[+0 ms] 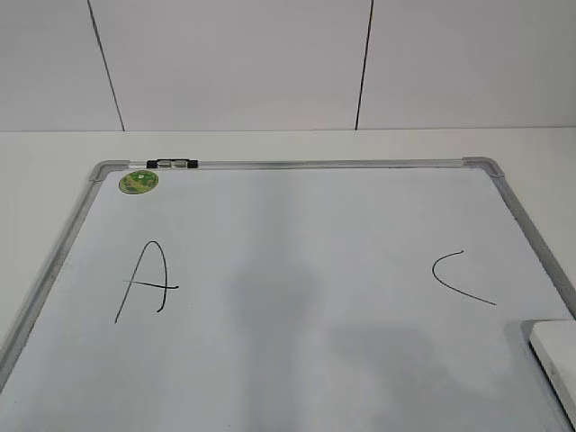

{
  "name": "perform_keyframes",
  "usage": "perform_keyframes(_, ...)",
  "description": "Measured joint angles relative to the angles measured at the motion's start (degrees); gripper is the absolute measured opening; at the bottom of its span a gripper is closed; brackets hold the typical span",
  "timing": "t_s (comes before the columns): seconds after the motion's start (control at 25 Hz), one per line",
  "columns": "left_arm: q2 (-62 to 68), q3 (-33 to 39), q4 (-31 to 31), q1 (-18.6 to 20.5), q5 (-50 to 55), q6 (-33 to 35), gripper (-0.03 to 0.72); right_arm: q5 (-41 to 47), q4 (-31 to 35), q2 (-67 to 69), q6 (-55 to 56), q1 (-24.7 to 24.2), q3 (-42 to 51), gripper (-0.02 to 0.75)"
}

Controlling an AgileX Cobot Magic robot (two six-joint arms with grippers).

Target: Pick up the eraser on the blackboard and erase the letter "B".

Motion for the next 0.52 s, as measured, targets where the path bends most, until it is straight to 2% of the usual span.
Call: perform_keyframes(0.52,0.0,0.0,0.0,0.0,0.0,0.0,0.241,0.0,0.0,0.0,0.0,0.0,0.0,0.584)
